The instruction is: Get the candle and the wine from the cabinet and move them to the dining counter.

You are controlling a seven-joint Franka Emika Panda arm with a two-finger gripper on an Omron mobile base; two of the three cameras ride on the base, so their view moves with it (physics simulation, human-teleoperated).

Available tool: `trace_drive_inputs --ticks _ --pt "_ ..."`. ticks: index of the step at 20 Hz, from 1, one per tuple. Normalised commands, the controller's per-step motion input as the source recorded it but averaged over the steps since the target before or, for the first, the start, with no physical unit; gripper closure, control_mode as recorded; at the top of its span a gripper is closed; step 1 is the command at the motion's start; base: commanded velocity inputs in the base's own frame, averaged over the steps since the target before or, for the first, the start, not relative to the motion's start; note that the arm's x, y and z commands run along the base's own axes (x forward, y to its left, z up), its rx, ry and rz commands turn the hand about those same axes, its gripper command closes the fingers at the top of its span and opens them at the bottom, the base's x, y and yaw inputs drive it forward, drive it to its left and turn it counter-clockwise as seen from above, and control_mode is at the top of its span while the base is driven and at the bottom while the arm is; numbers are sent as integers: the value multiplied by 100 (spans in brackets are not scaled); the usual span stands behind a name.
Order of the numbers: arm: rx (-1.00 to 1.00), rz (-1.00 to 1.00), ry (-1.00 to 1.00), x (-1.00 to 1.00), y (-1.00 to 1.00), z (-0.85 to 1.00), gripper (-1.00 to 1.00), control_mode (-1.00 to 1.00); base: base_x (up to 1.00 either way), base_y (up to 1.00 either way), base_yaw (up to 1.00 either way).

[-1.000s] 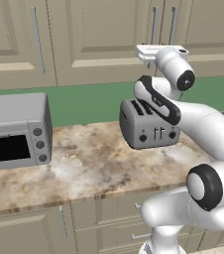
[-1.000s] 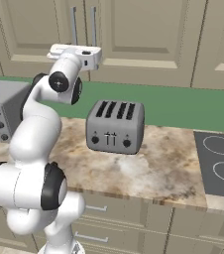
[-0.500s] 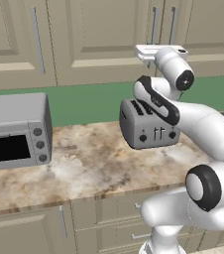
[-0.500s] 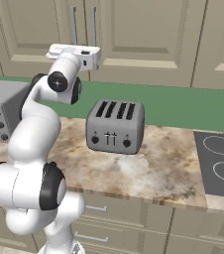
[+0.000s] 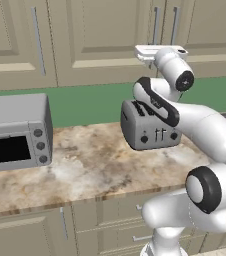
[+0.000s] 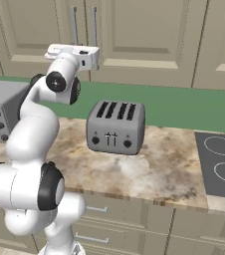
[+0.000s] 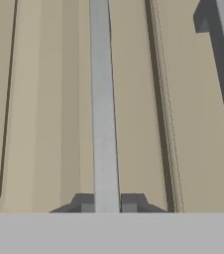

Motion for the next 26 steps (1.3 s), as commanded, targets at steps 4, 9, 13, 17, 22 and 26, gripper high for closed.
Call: trace_drive_inputs --ticks 4,9,13,17,22,26 --pt "0 0 0 -7 0 0 100 -100 0 0 0" --pt "0 0 0 -39 0 0 100 -100 0 0 0" --pt "0 0 0 -46 0 0 100 -100 0 0 0" --pt "0 0 0 -38 3 0 100 -100 0 0 0" --pt "0 2 0 -35 12 0 100 -100 0 0 0" --pt "0 2 0 -38 13 0 100 -100 0 0 0"
